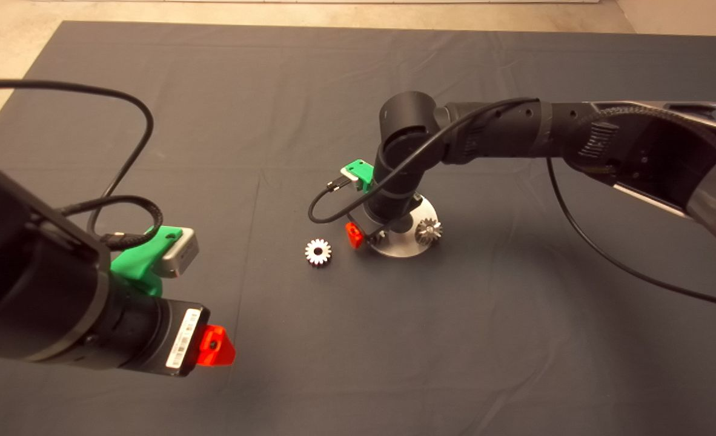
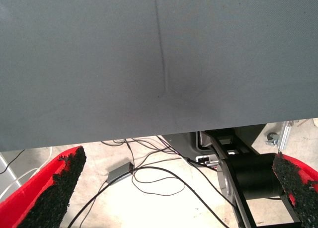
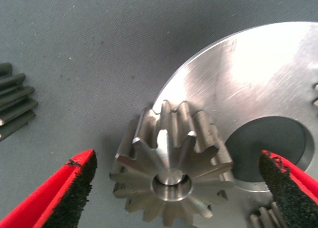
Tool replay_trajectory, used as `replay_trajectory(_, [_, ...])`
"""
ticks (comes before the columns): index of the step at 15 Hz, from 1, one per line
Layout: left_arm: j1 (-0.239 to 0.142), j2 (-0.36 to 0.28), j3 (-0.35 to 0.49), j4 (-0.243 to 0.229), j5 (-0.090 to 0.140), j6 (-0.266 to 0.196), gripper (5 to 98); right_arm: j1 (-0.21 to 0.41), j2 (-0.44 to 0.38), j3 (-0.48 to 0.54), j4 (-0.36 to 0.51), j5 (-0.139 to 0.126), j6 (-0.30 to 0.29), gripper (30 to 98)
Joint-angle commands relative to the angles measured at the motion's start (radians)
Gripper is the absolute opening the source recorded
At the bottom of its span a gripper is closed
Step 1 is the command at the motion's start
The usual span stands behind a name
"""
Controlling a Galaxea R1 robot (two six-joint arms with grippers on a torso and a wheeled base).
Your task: Remove an incorrectly installed larger gear and replace it with the correct smaller gear
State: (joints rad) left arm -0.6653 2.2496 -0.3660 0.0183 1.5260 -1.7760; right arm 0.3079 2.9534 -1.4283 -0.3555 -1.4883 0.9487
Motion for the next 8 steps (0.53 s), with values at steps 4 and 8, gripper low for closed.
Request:
replay_trajectory(4, [-0.01, 0.0, 0.012, -0.017, 0.016, -0.007, 97.6, 0.014, 0.011, 0.002, -0.065, 0.003, -0.007, 84.6])
replay_trajectory(8, [-0.01, 0.0, 0.012, -0.017, 0.016, -0.007, 97.6, 0.01, 0.011, 0.003, -0.065, 0.005, -0.005, 80.4])
